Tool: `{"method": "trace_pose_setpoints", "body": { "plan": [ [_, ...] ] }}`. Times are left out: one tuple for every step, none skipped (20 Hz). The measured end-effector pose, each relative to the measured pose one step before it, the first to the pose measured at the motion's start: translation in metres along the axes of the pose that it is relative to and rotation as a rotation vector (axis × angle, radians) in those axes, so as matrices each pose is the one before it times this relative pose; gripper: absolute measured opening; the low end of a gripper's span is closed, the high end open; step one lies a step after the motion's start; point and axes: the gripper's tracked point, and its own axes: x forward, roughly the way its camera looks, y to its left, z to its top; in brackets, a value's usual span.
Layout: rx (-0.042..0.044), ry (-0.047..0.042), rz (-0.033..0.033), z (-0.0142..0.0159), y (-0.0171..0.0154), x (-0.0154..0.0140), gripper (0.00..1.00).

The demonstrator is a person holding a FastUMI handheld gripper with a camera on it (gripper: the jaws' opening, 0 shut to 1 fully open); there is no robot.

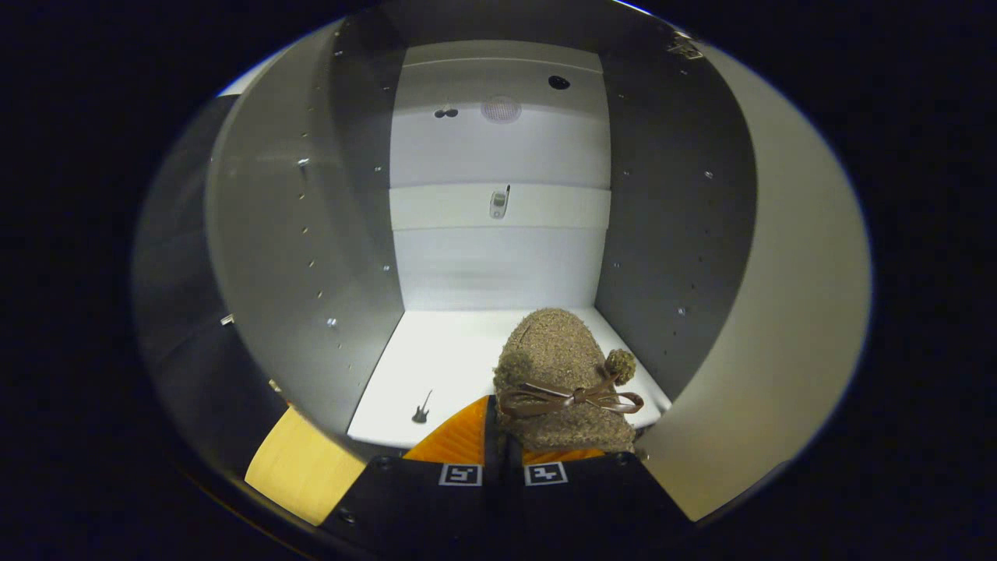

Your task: Open the shoe cabinet door, grab the shoes and put them into the shoe cabinet, then close the shoe cabinet door.

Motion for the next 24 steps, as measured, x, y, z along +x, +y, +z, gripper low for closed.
{"method": "trace_pose_setpoints", "body": {
  "plan": [
    [0.00331,0.00404,-0.00758,0.00583,-0.00234,0.01118,0.05],
    [0.00694,0.00527,-0.00988,0.00655,-0.00374,0.01548,0.05],
    [0.00664,0.00742,-0.00742,0.00466,-0.00320,0.01296,0.05],
    [0.01191,0.00343,-0.00332,0.00433,-0.00311,0.01439,0.05],
    [0.01595,0.00760,-0.00049,0.00329,-0.00271,0.01371,0.05],
    [0.01387,0.01178,-0.00180,0.00209,-0.00277,0.01414,0.05],
    [0.00807,0.01271,-0.00250,0.00063,-0.00323,0.01410,0.05],
    [0.00402,0.01347,0.00104,-0.00020,-0.00201,0.01316,0.05],
    [0.00194,0.00706,0.00014,0.00050,-0.00118,0.01336,0.05],
    [0.00135,0.00882,-0.00197,-0.00084,-0.00141,0.01082,0.05],
    [0.00173,0.01461,0.00144,-0.00262,-0.00036,0.01004,0.05],
    [0.00054,0.01248,0.00612,-0.00382,0.00077,0.00690,0.05],
    [0.00066,0.00910,0.00796,-0.00243,0.00125,0.00619,0.05],
    [-0.00736,0.00575,0.00241,-0.00209,0.00239,0.00854,0.05],
    [-0.01597,0.00781,-0.00356,-0.00231,-0.00046,0.00726,0.05],
    [-0.01235,0.01326,-0.00060,-0.00398,0.00160,0.00564,0.05],
    [-0.00639,0.01381,0.00061,-0.00199,0.00134,0.00275,0.05],
    [-0.00661,-0.00190,-0.00342,0.00007,-0.00039,0.00152,0.05],
    [-0.00624,-0.00253,-0.00440,-0.00023,-0.00004,0.00126,0.05],
    [-0.00509,0.00682,-0.00052,-0.00203,0.00125,0.00120,0.05],
    [-0.00599,0.00740,-0.00698,-0.00340,0.00087,0.00334,0.05],
    [-0.00531,0.01050,-0.00549,-0.00202,-0.00042,-0.00651,0.07],
    [-0.00850,0.01379,-0.01404,-0.00454,-0.00119,0.00188,0.07],
    [0.00209,0.00072,-0.00345,-0.00107,0.00025,-0.00556,0.19]
  ]
}}
